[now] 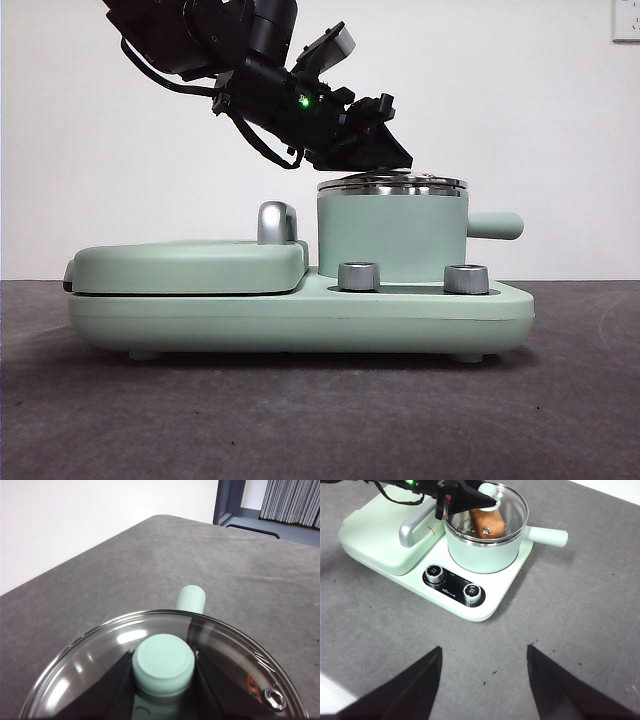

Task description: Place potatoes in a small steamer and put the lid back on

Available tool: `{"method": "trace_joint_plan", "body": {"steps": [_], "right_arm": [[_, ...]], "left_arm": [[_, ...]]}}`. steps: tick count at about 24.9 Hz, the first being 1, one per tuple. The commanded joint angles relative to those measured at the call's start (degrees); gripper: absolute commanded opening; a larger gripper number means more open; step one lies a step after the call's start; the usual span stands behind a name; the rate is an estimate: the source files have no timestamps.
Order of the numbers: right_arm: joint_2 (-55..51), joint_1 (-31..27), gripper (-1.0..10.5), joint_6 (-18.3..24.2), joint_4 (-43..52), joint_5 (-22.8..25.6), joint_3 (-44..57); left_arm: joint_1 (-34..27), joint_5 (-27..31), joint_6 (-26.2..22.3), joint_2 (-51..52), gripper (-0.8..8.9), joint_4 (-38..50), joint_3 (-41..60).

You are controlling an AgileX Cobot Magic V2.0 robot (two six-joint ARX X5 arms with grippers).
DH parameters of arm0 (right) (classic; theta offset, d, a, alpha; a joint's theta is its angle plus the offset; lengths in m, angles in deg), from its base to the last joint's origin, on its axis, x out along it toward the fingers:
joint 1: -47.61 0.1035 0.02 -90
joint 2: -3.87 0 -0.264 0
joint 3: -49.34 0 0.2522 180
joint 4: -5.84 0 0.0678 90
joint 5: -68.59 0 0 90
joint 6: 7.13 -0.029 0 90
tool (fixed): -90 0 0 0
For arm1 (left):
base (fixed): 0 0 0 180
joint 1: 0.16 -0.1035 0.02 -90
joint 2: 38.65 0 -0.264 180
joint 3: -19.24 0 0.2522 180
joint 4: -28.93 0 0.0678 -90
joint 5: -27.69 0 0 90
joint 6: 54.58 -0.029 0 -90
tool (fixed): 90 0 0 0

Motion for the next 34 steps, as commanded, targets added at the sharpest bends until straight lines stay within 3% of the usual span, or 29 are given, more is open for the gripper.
{"method": "trace_joint_plan", "body": {"steps": [1,9,18,22,31,34], "right_arm": [[0.52,0.42,2.6,-0.66,0.57,0.07,-0.57],[0.52,0.42,2.6,-0.63,0.57,0.07,-0.57],[0.52,0.42,2.6,-0.63,0.57,0.07,-0.57],[0.52,0.42,2.6,-0.63,0.57,0.04,-0.57],[0.50,0.42,2.6,-0.63,0.55,0.04,-0.57],[0.50,0.42,2.6,-0.63,0.55,0.04,-0.57]], "left_arm": [[0.22,-0.04,-0.11,-1.46,0.11,-1.16,-1.16],[0.26,-0.09,-0.39,-0.74,0.11,-2.64,-1.18],[0.15,-0.07,-4.52,0.09,0.12,-7.04,-1.20],[0.15,-0.07,-4.52,0.09,1.68,-6.60,-1.20],[0.15,-0.07,-2.95,0.66,4.14,-4.28,-1.86],[-0.09,-0.04,-1.66,3.30,4.38,-5.05,-1.86]]}}
